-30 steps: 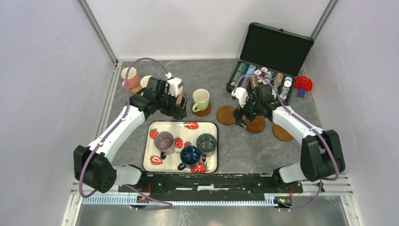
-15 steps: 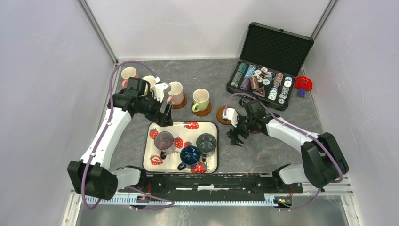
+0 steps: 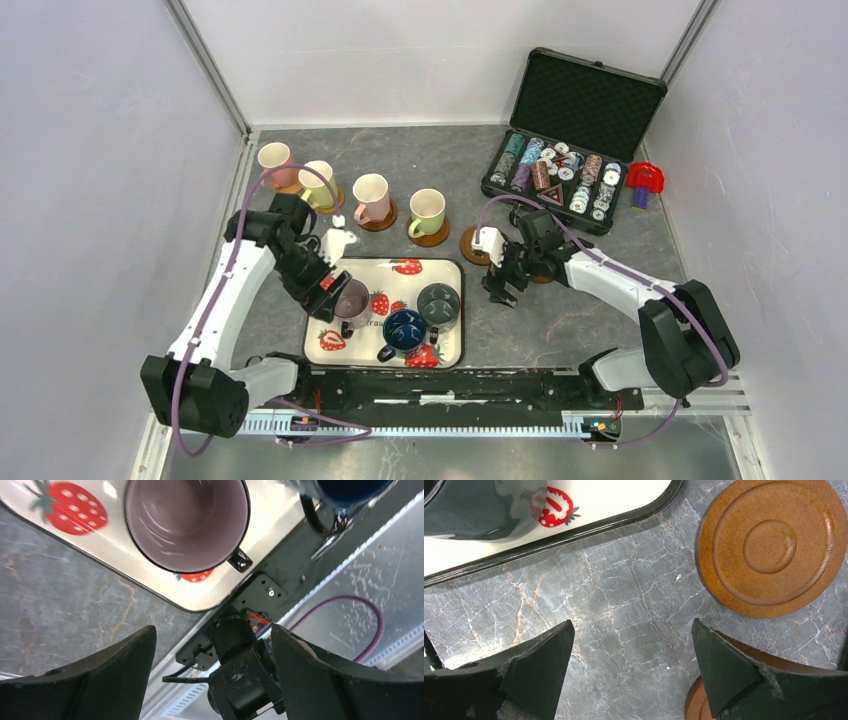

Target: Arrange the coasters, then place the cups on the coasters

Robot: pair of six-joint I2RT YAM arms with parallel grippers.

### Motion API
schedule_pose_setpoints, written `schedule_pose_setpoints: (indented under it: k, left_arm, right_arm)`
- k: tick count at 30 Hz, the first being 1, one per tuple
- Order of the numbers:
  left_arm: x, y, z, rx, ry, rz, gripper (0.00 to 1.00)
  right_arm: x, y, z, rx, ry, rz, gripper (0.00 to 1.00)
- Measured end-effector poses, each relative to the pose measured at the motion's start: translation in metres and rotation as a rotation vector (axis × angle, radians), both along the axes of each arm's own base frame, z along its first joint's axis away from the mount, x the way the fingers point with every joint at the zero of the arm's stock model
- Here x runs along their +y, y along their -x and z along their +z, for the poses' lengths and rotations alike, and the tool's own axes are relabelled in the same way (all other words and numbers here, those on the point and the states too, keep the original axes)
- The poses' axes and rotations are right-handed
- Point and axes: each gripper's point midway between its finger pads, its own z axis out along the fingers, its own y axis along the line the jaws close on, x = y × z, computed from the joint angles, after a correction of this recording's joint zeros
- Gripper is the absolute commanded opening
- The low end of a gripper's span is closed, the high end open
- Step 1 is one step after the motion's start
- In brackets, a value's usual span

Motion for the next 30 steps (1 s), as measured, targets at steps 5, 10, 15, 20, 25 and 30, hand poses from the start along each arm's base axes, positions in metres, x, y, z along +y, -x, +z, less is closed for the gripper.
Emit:
schedule_pose_setpoints:
  k: [5, 10, 15, 20, 25, 30]
  left_arm:
    - [0.006, 0.018, -0.021, 0.091, -0.045, -0.05, 0.85]
    - [0.008, 0.022, -0.043, 0.126, -0.057, -0.092, 0.7]
    - [0.007, 0.018, -0.064, 0.138, -0.042, -0.186, 0.59]
    - [0.001, -0.004, -0.079, 0.108, -0.021, -0.226, 0.52]
    - [-0.011, -0.042, -0.085, 0.043, 0.006, -0.239, 0.49]
    - [-0.029, -0.082, -0.084, -0.052, 0.03, -0.237, 0.53]
  right_arm:
    - [0.002, -0.007, 0.003, -0.01, 0.004, -0.005, 0.95]
    - [0.002, -0.011, 0.006, -0.024, 0.006, -0.009, 0.96]
    - [-0.003, -0.01, 0.004, -0.021, 0.032, -0.015, 0.97]
    - [-0.007, -0.01, 0.004, -0.023, 0.054, -0.021, 0.97]
    - [-0.01, -0.01, 0.008, -0.042, 0.064, -0.027, 0.97]
    - [-0.012, -0.012, 0.012, -0.058, 0.07, -0.036, 0.98]
